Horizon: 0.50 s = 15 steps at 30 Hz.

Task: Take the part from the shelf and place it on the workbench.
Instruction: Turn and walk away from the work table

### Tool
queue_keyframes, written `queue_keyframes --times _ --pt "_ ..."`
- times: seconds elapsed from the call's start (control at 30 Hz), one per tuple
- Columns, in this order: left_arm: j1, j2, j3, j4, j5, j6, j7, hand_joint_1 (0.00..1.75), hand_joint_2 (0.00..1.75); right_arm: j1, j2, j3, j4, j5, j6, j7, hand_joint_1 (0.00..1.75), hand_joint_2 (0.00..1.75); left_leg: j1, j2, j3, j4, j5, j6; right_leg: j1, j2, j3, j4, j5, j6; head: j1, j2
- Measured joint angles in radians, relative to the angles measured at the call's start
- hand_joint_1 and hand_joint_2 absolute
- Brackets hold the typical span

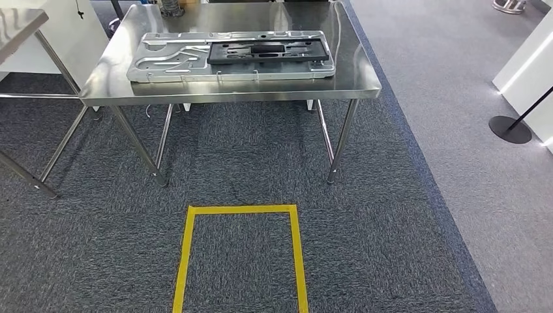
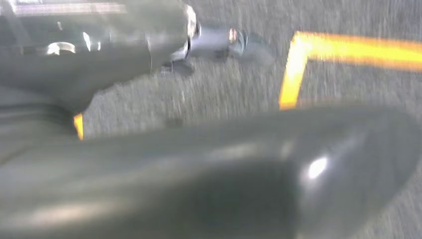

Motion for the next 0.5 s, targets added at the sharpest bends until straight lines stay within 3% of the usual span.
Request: queue_keyframes --times 0.07,0.1,0.13,0.23,0.27,0.33,0.5 --pt "0.001 0.000 0.001 0.000 0.009 0.006 0.012 0.00 0.00 0.001 0.000 -0.001 0.000 0.002 0.005 0.000 0.00 1.75 -0.003 0.000 -0.022 0.004 0.014 0.002 -0.001 0.001 -0.039 0.128 -0.072 0.006 0.000 0.000" --pt "0.002 0.000 0.003 0.000 0.014 0.007 0.016 0.00 0.00 0.001 0.000 -0.002 0.000 0.003 0.008 0.000 0.00 1.75 -0.004 0.000 -0.033 0.008 0.019 0.001 -0.002 0.001 -0.038 0.153 -0.081 0.007 0.000 0.000" --pt "0.003 0.000 0.005 0.000 0.017 0.007 0.019 0.00 0.00 0.002 0.000 -0.002 0.000 0.003 0.014 -0.002 0.00 1.75 -0.004 0.000 -0.041 0.013 0.022 0.000 -0.002 0.001 -0.015 0.136 -0.071 0.007 0.000 0.000" --pt "0.001 0.000 0.012 0.000 0.022 0.008 0.024 0.00 0.00 0.000 -0.001 -0.004 0.000 0.003 0.037 -0.012 0.00 1.75 -0.009 0.000 -0.060 0.033 0.024 -0.004 -0.002 0.001 0.120 -0.068 -0.008 -0.002 0.000 0.000" --pt "0.001 0.001 0.014 0.000 0.023 0.008 0.025 0.00 0.00 -0.001 -0.001 -0.004 0.001 0.003 0.042 -0.014 0.00 1.75 -0.012 0.000 -0.066 0.040 0.023 -0.006 -0.002 0.001 0.145 -0.115 -0.001 -0.007 0.000 0.000" --pt "-0.001 0.002 0.016 0.000 0.026 0.008 0.026 0.00 0.00 -0.002 -0.001 -0.005 0.001 0.003 0.046 -0.015 0.00 1.75 -0.019 -0.001 -0.077 0.050 0.022 -0.009 -0.003 0.001 0.153 -0.140 -0.003 -0.012 0.000 0.000" --pt "-0.002 0.000 0.017 0.000 0.027 0.008 0.028 0.00 0.00 -0.001 -0.003 -0.007 0.001 0.003 0.050 -0.014 0.00 1.75 -0.013 -0.001 -0.081 0.048 0.029 -0.019 0.006 0.000 0.147 -0.137 0.003 -0.025 0.000 0.000"
